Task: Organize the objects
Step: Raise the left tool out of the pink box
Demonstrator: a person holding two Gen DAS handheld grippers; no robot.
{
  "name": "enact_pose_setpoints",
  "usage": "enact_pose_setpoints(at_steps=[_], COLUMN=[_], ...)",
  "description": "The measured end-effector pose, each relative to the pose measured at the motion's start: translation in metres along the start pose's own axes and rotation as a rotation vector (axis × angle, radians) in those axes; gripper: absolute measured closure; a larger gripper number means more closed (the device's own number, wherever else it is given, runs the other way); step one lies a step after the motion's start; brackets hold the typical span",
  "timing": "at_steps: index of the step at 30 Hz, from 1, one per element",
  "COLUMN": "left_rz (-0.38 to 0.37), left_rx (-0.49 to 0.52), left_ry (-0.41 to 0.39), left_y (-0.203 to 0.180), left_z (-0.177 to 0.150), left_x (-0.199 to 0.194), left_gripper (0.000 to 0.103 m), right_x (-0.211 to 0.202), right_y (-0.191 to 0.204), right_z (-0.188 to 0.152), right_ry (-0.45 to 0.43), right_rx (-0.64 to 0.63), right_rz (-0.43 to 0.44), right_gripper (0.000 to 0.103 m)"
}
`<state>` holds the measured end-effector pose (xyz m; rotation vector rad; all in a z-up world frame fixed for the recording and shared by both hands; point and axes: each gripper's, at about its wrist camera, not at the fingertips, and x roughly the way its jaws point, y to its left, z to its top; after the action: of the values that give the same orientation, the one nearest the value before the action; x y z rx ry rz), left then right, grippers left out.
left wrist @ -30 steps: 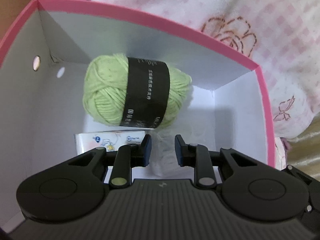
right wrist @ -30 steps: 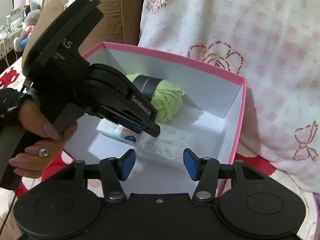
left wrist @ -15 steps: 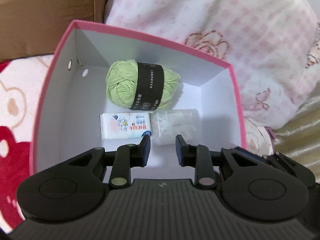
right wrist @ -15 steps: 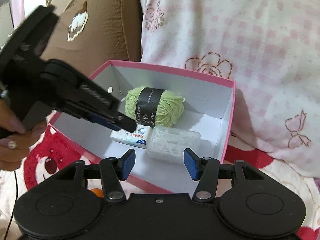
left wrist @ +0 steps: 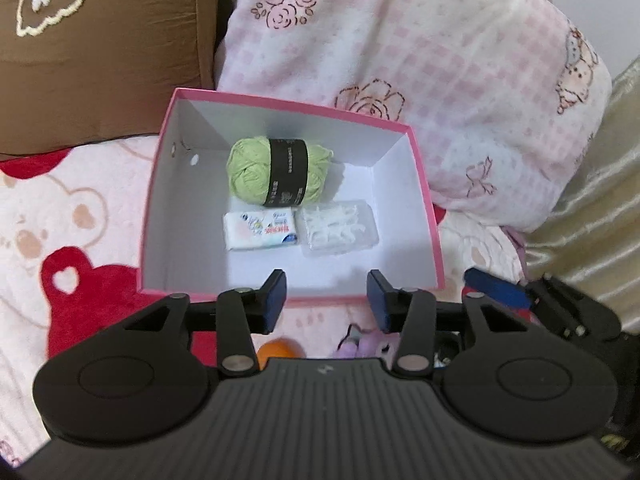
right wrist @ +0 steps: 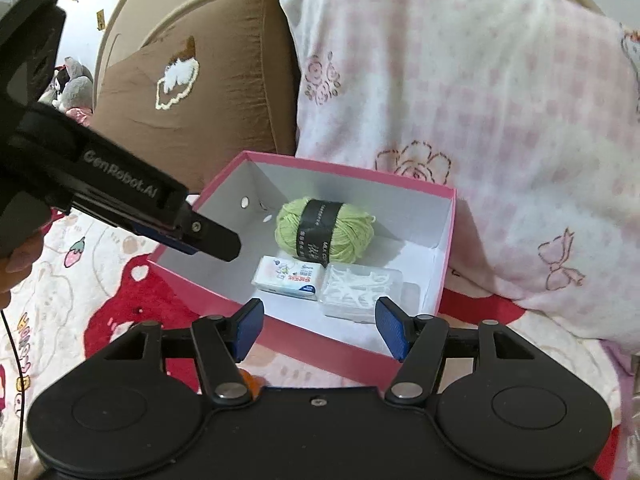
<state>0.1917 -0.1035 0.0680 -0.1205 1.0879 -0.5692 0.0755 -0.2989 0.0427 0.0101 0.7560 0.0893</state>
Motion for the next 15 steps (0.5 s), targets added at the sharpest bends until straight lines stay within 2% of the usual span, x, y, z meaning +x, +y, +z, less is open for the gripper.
enact_pose_setpoints(at_steps=[4,10,15], left_rz=[0.013,0.051,0.059], left_rx=[0.028,0.074,0.083], left_ry=[0.020,-0.016,-0.028], left_y=[-0.002,-0.001,0.002], left_z=[-0.009,-0.020,-0.030], left_x=[-0.020,-0.053,-0.072], left_gripper=[0.039,0.019,0.012], right_x=[-0.020,-0.042,-0.058], right_y=[0.008,0.026,0.041], right_z=[0.004,0.007,0.006], right_ry=[-0.011,-0.015,-0.028], right_rx=[0.000,-0.017,-0.052], right_rz=[0.003,-0.016,-0.048], right_gripper=[0.022,0.008,0.006])
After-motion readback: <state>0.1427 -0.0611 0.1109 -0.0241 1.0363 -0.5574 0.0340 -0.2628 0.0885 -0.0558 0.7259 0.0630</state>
